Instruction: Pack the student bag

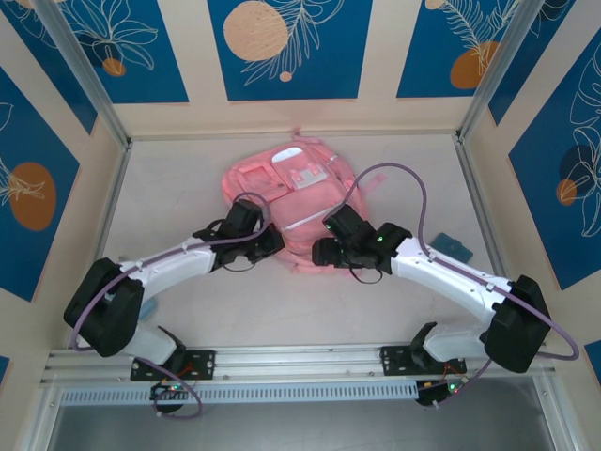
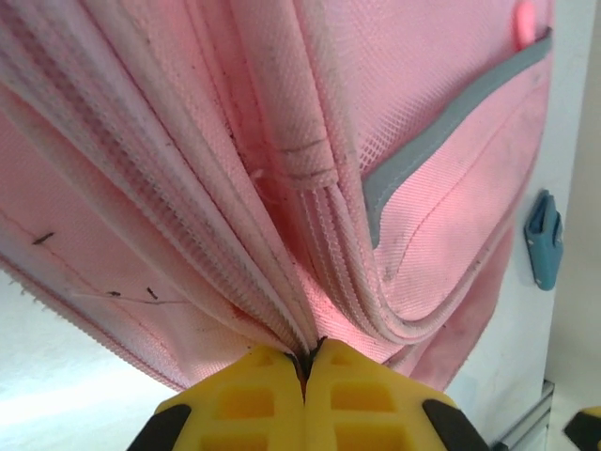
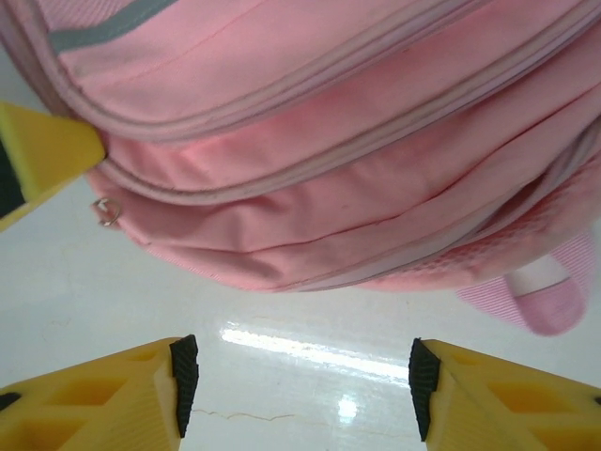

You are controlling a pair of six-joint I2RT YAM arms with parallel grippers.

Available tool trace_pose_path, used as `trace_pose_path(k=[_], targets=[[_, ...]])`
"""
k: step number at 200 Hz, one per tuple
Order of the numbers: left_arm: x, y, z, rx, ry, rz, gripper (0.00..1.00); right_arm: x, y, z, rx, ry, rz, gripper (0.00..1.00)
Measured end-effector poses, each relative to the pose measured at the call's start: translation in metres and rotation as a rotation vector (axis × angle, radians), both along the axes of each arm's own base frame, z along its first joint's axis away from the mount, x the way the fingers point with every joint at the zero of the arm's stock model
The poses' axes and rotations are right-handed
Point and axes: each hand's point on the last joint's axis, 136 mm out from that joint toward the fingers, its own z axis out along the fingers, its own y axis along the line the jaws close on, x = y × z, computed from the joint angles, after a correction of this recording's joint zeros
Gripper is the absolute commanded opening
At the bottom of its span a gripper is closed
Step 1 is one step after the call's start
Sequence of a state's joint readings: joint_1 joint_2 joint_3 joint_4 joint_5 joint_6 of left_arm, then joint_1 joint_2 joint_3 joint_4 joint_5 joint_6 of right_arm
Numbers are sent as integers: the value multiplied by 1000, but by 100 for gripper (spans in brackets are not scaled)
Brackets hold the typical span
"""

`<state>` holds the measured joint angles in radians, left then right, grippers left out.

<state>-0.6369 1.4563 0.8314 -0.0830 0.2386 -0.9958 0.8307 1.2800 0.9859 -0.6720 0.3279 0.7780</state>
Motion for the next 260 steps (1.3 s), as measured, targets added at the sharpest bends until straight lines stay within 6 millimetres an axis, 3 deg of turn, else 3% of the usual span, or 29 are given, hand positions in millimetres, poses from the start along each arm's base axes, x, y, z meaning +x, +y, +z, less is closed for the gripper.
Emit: trace_pose_path(k=[29, 60, 94, 116, 167, 228, 260], targets=[[4, -12, 19, -45, -26, -36, 0, -14, 14, -4, -48, -30, 47, 58], [12, -24, 46, -95, -62, -68, 0, -27, 27, -22, -143, -57, 66, 55], [20, -35, 65, -130, -86, -87, 0, -15, 30, -29, -199, -101, -15, 53], [23, -41, 68, -141, -84, -98, 0, 0, 29, -25, -207, -149, -70, 52], [24, -45, 65, -143, -68, -111, 0, 29, 18, -24, -231, -204, -181, 37], [25, -47, 64, -146, -62, -116, 0, 41, 17, -34, -270, -220, -183, 35], [25, -47, 64, -145, -63, -115, 0, 49, 17, -35, -295, -231, -182, 21]])
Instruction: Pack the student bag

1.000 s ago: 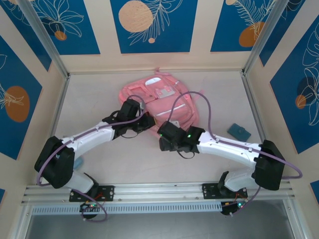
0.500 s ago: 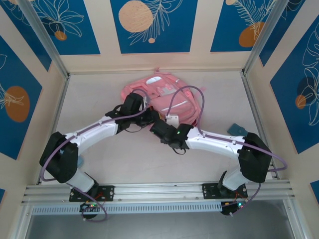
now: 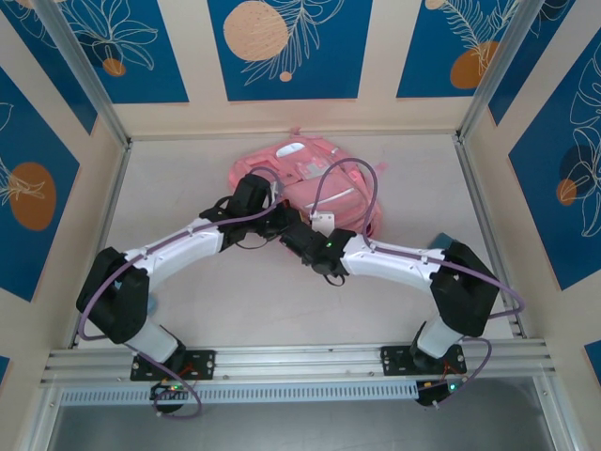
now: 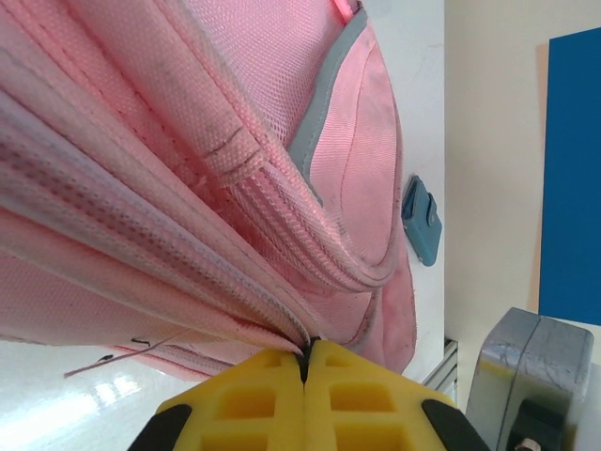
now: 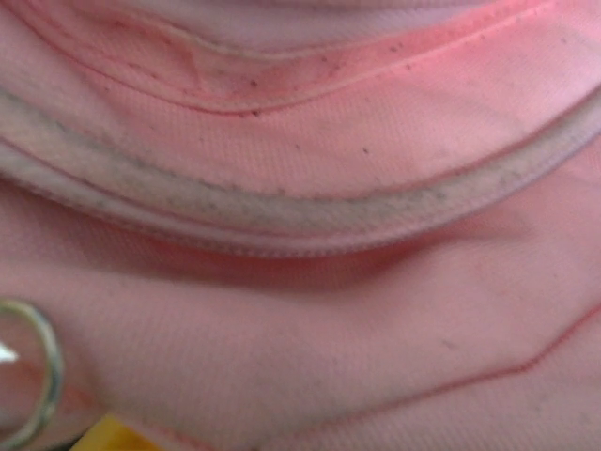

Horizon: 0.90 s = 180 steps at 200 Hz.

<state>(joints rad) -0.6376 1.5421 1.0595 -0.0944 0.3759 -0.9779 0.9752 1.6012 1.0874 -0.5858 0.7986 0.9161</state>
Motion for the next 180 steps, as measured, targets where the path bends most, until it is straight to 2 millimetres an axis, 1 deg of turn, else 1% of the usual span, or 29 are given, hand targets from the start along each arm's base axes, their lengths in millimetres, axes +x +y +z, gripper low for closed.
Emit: trace_pose_path(k=[24, 64, 85, 118, 180], targets=[[1, 1, -1, 4, -1, 5, 0, 1, -2, 0, -17, -3, 0, 11], [1, 3, -3, 27, -3, 9, 0, -7, -4, 2, -36, 2, 20, 3], [1, 5, -4, 42, -2, 11, 0, -15, -12, 5, -27, 0, 23, 2], [-2, 4, -5, 56, -9, -2, 0, -24, -30, 8, -11, -6, 12, 0], [-4, 5, -8, 75, -13, -11, 0, -20, -55, 7, 16, -18, 2, 0]])
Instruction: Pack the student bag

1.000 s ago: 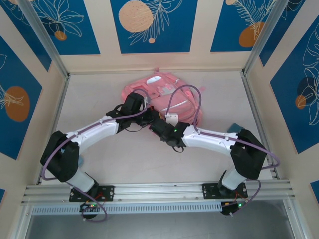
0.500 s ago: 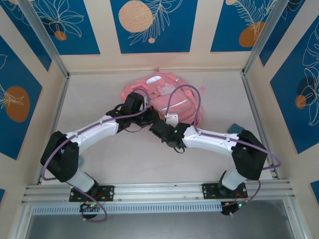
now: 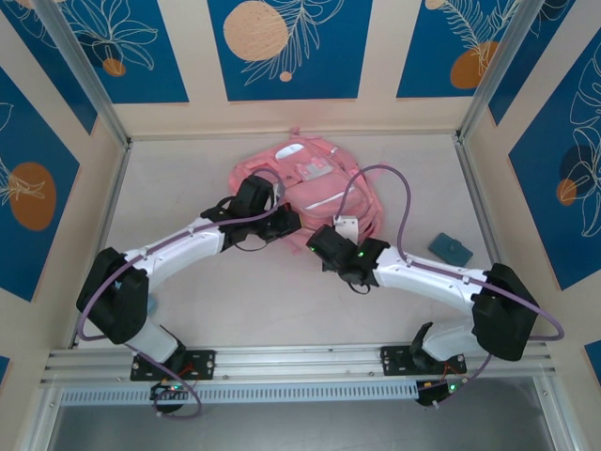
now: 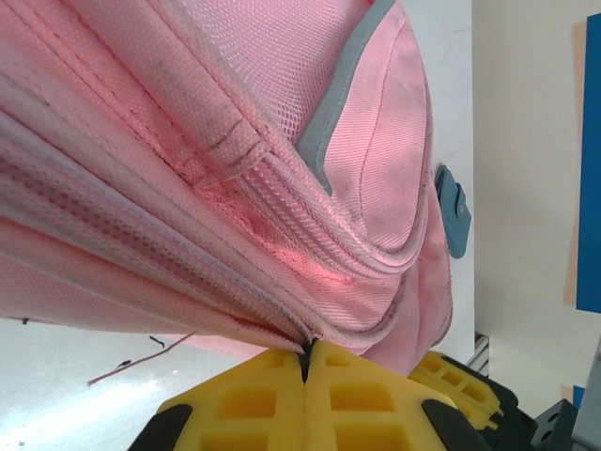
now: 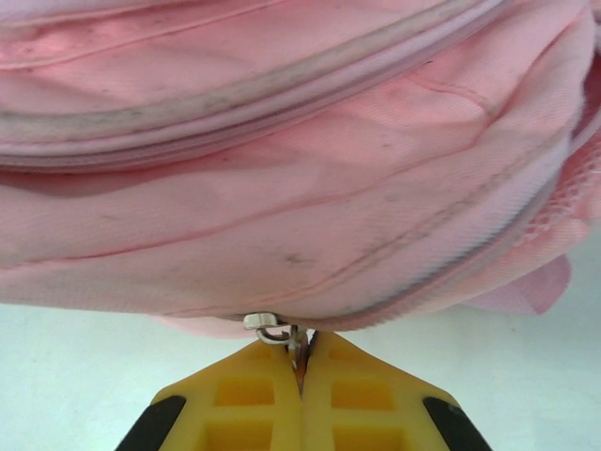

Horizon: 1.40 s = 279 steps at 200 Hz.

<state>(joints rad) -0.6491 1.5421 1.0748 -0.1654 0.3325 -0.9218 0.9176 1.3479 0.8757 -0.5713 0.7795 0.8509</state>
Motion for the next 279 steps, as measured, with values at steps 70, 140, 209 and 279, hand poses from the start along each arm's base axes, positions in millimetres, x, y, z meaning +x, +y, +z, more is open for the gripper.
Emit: trace_pose_path(k=[70, 140, 209, 279], targets=[[17, 37, -23, 64, 5, 115, 11, -10, -30, -27, 58, 108, 123, 0], [-5, 107, -28, 107, 16, 275, 64, -19, 77, -22, 339, 245, 485, 0], [-33, 116, -48, 12, 97, 329, 71, -6, 163, -2, 415, 260, 674, 0], [-15, 98, -42, -78, 66, 336, 36, -12, 168, -4, 410, 284, 693, 0]])
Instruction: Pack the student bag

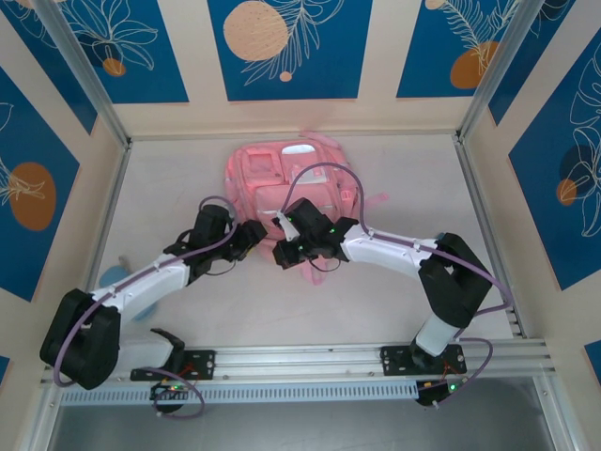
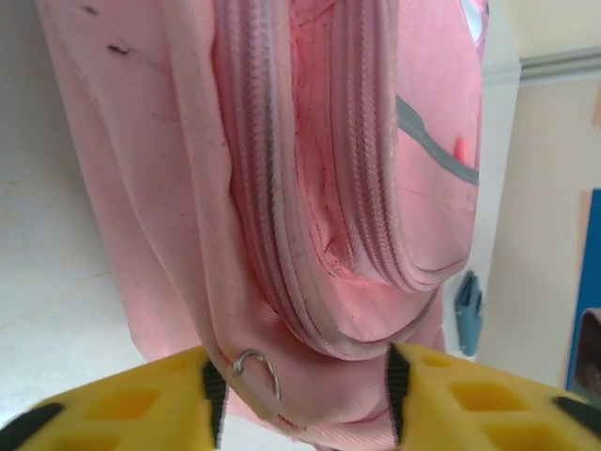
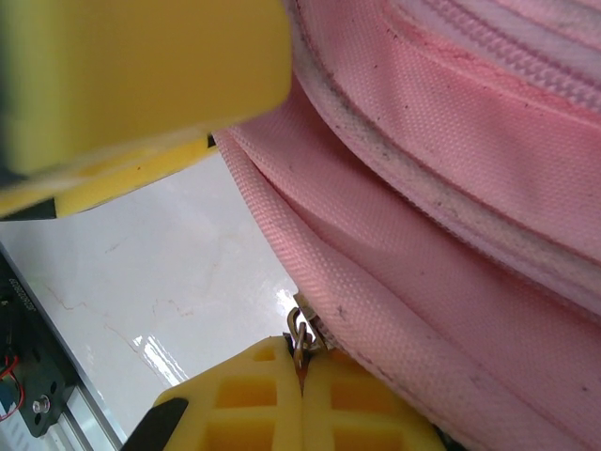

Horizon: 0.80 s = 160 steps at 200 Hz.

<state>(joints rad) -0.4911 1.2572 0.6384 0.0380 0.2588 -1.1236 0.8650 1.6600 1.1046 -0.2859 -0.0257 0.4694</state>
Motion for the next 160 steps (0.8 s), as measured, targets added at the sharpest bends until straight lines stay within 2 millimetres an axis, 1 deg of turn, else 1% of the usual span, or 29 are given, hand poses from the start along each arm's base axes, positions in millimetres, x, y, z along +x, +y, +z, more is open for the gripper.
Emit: trace_pose_path(k=[21, 45, 61, 78, 89, 122, 146, 160], targets=[[0, -1, -5, 9, 9, -3, 18, -2, -2, -2, -21, -2, -3, 0], [0, 1, -7, 27, 14, -1, 0, -2, -7, -6, -78, -22, -22, 0], [-1, 2, -9, 54, 13, -6, 0, 0, -14, -9, -129, -43, -53, 0], [-2, 5, -11, 81, 17, -4, 0, 0, -27, -13, -196, -58, -87, 0], [-1, 7, -11, 98, 13, -5, 0, 1, -38, -13, -239, -68, -118, 0], [1, 10, -7, 140, -2, -17, 0, 0, -76, -3, -325, -102, -214, 0], [0, 12, -6, 169, -3, -24, 0, 2, -104, -8, -374, -87, -280, 0], [-1, 14, -8, 188, -2, -29, 0, 4, -110, -11, -384, -75, -296, 0]])
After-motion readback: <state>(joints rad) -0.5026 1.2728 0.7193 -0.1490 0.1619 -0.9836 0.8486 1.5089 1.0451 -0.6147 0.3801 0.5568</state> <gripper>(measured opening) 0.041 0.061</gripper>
